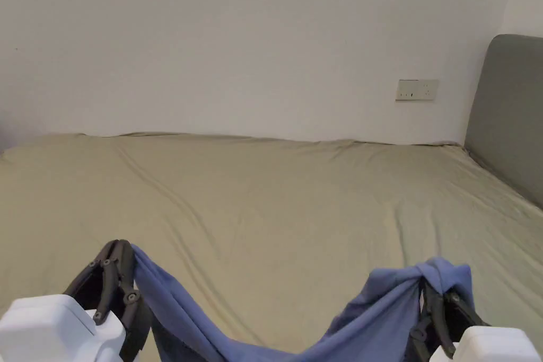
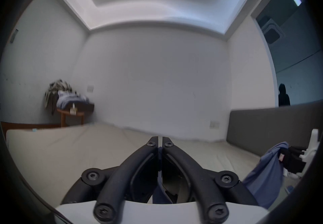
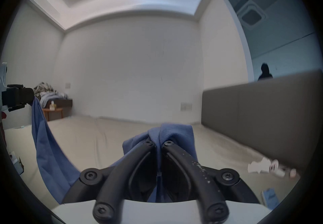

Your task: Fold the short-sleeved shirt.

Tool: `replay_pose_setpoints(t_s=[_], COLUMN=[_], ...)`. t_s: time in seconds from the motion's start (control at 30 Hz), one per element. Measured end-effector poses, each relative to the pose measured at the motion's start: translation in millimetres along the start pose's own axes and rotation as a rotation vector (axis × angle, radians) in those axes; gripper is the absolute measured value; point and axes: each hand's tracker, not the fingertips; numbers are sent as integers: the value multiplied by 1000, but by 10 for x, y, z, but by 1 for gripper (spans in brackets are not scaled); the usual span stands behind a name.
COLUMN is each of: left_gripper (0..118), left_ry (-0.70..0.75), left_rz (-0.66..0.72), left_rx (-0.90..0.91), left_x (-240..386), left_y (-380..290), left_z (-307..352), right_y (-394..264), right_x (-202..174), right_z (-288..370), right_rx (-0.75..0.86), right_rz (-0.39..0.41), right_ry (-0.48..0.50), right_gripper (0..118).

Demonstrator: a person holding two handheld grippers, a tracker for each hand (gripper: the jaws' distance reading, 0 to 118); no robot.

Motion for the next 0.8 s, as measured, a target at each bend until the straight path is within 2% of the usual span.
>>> replay_pose_setpoints(t_s=[0.03, 0.2, 0.33, 0.57, 0.8], left_gripper=[2, 2, 2, 2, 2], left_ry=[7, -6, -28, -36, -29], left_rz=[11, 55, 51, 36, 13], left_rx=[33, 176, 247, 367, 328], left_x=[-1, 30, 121, 348, 415], left_y=[138, 759, 1089, 1325, 763], left_z=[-55, -464, -894, -1709, -2376], right_y=[192, 1103, 1486, 1629, 1165], right_x=[0, 87, 58, 40, -85], right_z=[-35, -366, -749, -1570, -2348], right_rx=[34, 198, 240, 287, 274], right_rz=[7, -76, -57, -70, -68], right_ry=[-10, 11, 3, 8, 45], right_gripper=[7, 7, 7, 7, 7])
